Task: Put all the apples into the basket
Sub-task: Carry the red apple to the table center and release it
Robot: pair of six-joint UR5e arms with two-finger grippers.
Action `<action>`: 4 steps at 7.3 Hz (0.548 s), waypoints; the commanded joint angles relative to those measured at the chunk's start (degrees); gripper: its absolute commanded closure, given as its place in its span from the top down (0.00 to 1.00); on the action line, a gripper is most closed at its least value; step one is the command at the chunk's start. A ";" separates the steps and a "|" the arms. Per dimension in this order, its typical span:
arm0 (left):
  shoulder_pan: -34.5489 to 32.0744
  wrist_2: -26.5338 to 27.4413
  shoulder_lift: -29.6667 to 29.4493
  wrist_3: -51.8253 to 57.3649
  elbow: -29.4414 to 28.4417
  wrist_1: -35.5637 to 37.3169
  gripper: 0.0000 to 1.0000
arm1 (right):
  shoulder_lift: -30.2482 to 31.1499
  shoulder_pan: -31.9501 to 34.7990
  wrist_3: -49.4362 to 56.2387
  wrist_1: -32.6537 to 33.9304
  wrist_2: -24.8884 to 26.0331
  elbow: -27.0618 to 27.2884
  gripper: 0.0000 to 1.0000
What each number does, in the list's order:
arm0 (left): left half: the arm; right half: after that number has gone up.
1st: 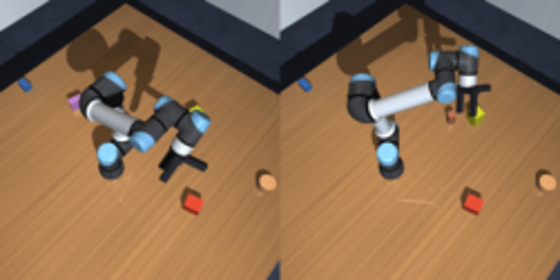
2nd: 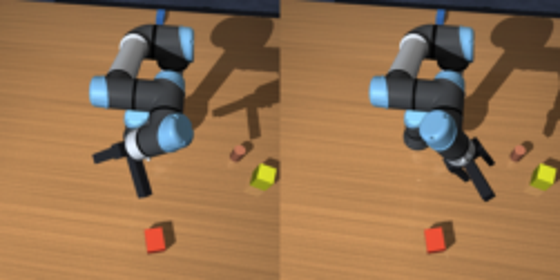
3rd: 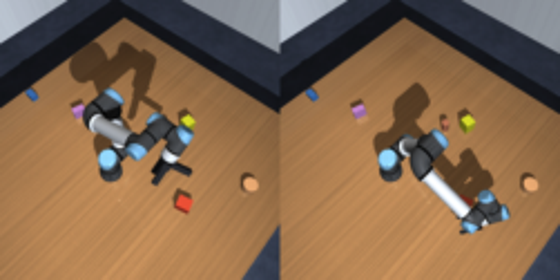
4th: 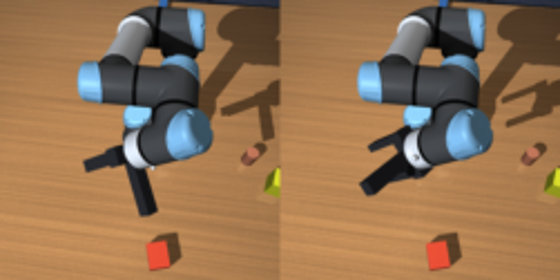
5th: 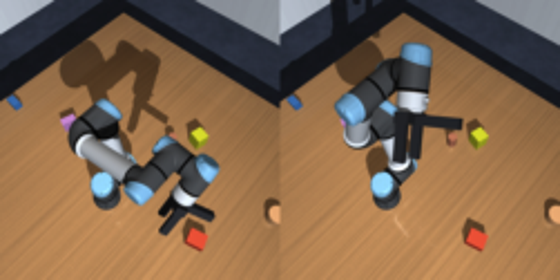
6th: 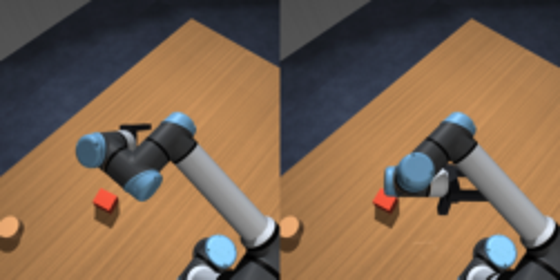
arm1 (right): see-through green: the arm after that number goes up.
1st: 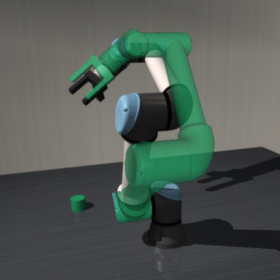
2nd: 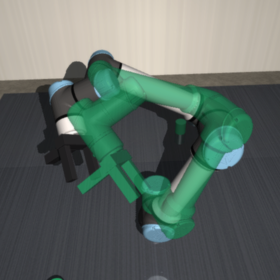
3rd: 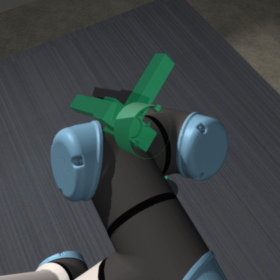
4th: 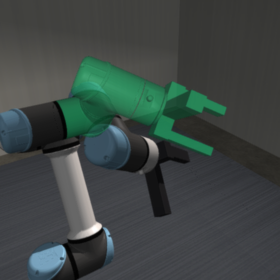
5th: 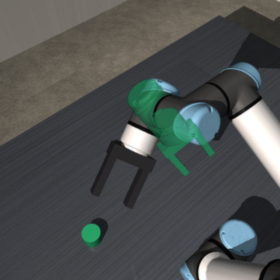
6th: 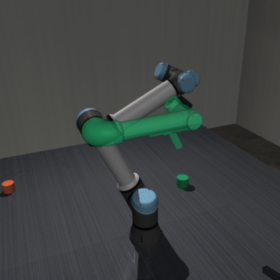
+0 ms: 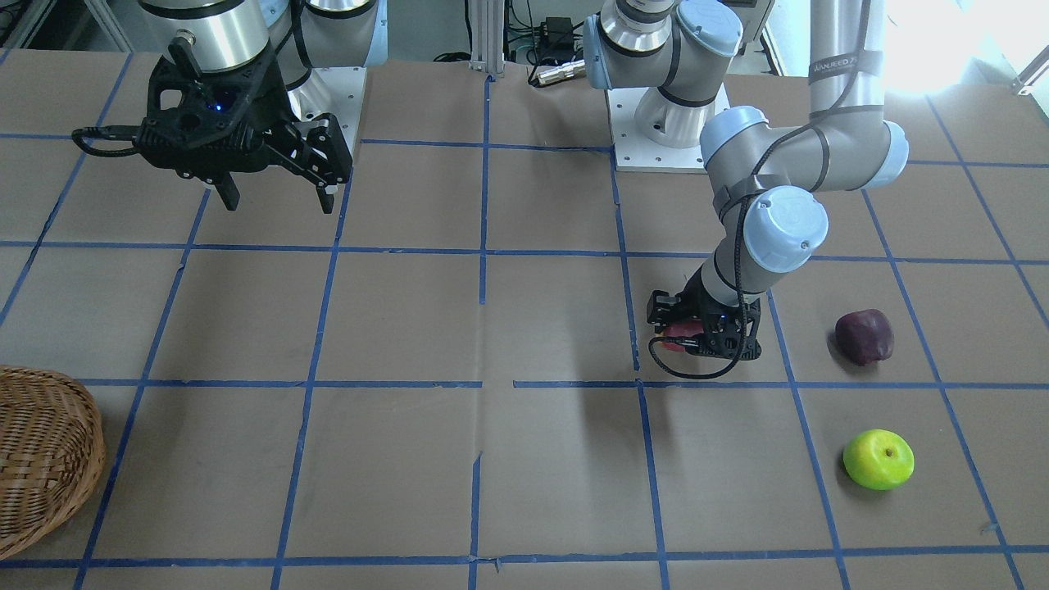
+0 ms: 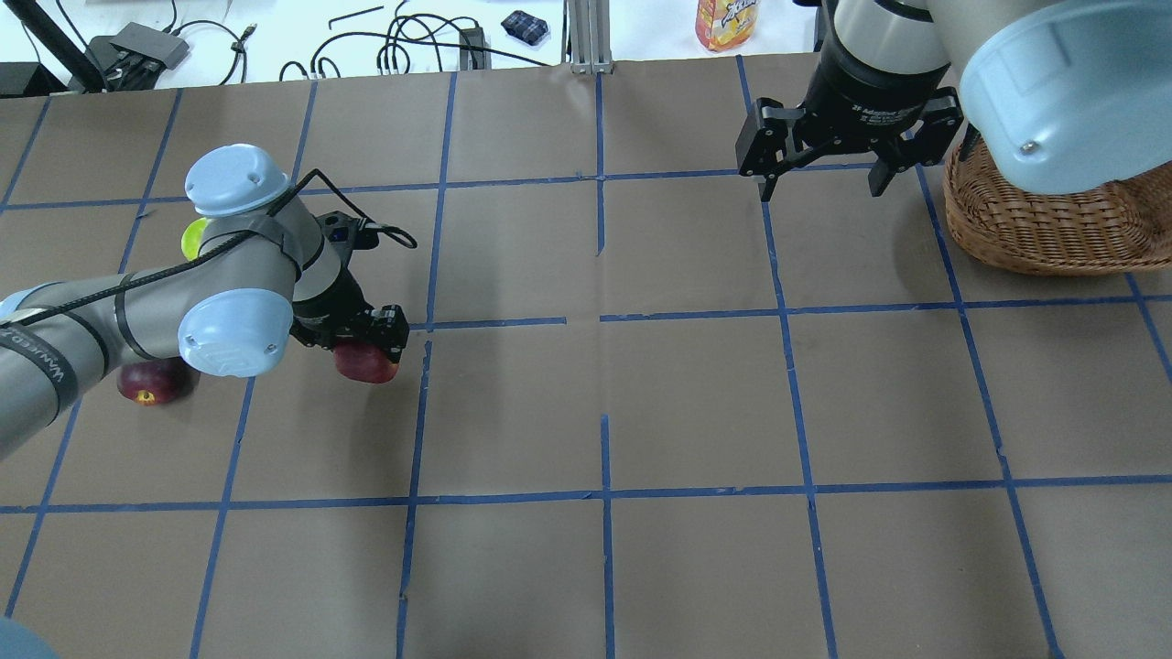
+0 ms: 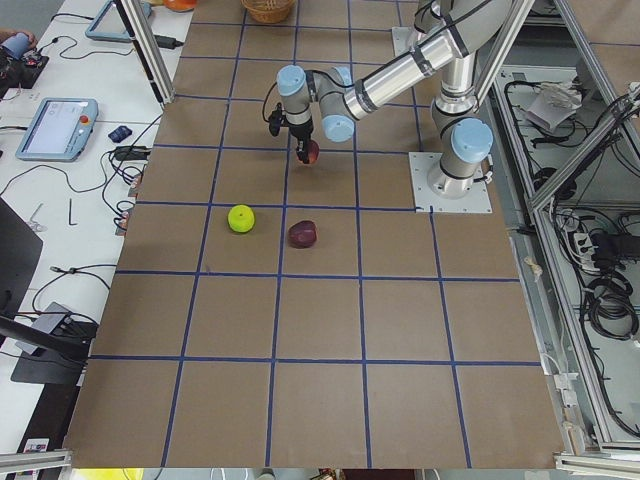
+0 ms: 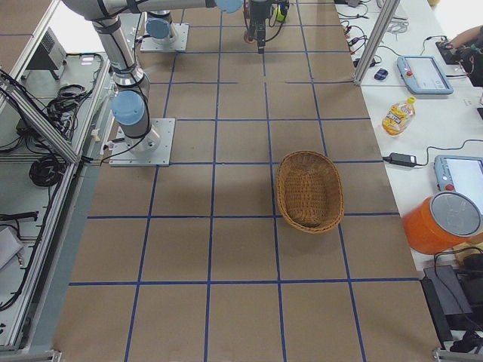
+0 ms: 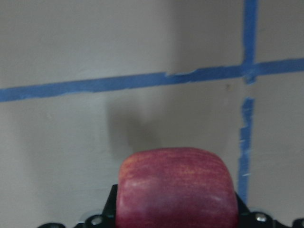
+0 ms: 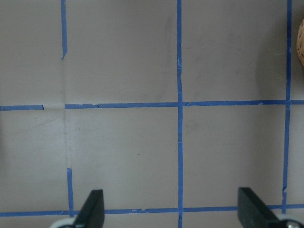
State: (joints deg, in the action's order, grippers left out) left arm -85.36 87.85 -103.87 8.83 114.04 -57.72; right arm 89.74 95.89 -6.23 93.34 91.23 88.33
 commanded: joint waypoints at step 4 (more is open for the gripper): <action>-24.57 -7.44 -10.62 -34.74 -12.43 5.15 0.00 | 0.09 0.17 0.08 -0.09 0.00 0.00 1.00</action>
State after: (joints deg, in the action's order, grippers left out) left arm -106.10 80.63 -110.61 -20.34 103.82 -54.06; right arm 89.81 95.97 -6.18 93.32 91.23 88.33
